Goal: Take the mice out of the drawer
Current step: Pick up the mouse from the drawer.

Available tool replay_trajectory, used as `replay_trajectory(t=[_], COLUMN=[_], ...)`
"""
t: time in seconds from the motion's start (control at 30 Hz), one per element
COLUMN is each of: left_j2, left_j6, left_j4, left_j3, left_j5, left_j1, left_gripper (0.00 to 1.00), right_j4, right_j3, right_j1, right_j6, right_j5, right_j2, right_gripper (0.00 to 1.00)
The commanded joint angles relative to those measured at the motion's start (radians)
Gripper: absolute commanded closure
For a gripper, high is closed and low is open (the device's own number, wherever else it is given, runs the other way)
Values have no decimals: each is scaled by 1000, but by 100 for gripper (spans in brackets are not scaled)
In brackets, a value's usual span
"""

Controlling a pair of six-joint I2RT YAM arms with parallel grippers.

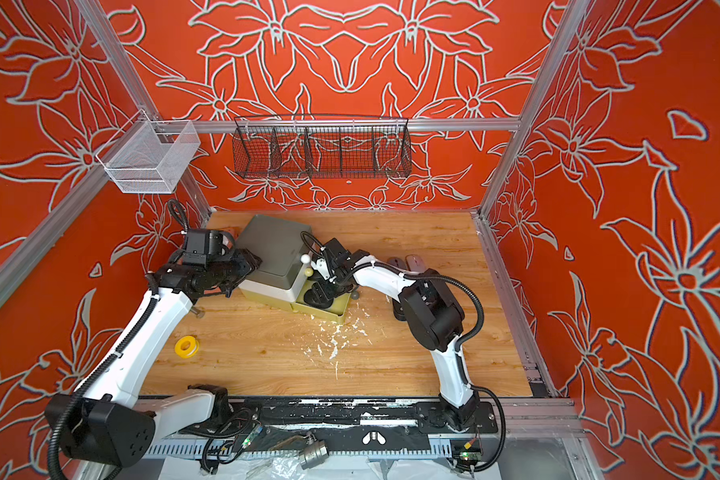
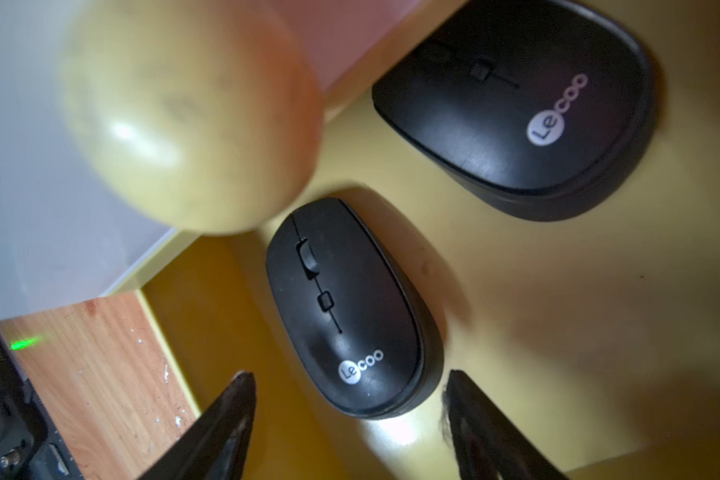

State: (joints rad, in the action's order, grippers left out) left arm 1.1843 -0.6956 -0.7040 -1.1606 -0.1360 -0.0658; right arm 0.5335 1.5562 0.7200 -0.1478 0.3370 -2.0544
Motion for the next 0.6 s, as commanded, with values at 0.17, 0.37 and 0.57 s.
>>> replay_trajectory(t=[0.17, 0.37, 0.57], left_j2=[-15, -17, -12], left_j6=[-6, -8, -13], left_j4=[-8, -5, 1], left_j3=[4, 1, 0], left_j5=[2, 3, -1], left_j1=[-5, -5, -5], left_gripper=[38, 38, 38], right_j4=[24, 19, -6], right_j3=[-18, -12, 22], right_j1=[3, 2, 1], right_j6=[43, -47, -168], right_j5=[-55, -274, -335], right_j2=[-64, -69, -59], right_gripper=[25, 27, 29])
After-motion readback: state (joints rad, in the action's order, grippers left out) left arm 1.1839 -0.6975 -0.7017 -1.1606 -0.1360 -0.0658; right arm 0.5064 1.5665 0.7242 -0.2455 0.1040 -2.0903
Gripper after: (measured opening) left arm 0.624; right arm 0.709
